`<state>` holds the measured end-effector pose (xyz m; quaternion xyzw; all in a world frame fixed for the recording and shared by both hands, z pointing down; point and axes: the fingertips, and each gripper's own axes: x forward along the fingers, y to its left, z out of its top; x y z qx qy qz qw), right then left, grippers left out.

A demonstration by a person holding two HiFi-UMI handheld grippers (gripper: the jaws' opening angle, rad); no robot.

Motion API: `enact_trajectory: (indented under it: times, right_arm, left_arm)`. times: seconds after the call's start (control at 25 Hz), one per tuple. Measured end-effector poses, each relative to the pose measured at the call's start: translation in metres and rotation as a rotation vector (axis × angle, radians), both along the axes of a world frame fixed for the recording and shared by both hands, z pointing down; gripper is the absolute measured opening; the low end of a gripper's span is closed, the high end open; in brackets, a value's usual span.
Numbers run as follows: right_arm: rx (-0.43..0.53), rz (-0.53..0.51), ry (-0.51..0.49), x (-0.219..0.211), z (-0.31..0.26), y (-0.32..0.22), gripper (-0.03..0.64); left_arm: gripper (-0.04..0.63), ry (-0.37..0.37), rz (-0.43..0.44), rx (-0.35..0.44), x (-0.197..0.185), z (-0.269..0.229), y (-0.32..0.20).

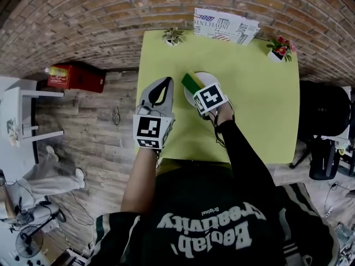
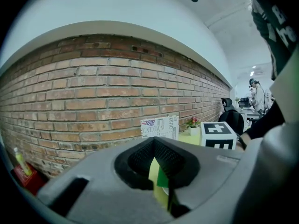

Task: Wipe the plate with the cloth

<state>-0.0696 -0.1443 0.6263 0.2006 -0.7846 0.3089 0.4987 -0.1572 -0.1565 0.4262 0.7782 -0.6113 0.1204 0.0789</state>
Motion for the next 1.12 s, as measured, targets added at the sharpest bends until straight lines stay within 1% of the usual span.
enact_trajectory:
  times: [0.4,0.6,0.88,1.12]
  right_arm:
    - [-0.010,0.027,0.019,0.001,0.004,0.002,0.132]
    - [-0.002,0.028,0.030,0.004,0.003,0.002,0.132]
    - [0.000,0.062,0.052,0.023,0.004,-0.001,0.132]
    - [-0.023,0.125,0.047,0.042,0.006,-0.005,0.131]
  left_arm:
    - [0.006,0.001,0.022,-0.012,-0.003,0.004,0.003]
    - [0.006,0.002,0.012,-0.014,-0.006,0.004,0.004]
    - [0.006,0.005,0.013,-0.010,-0.001,0.004,0.001]
    - [0.006,0.007,0.039,-0.010,0.011,0.006,-0.002]
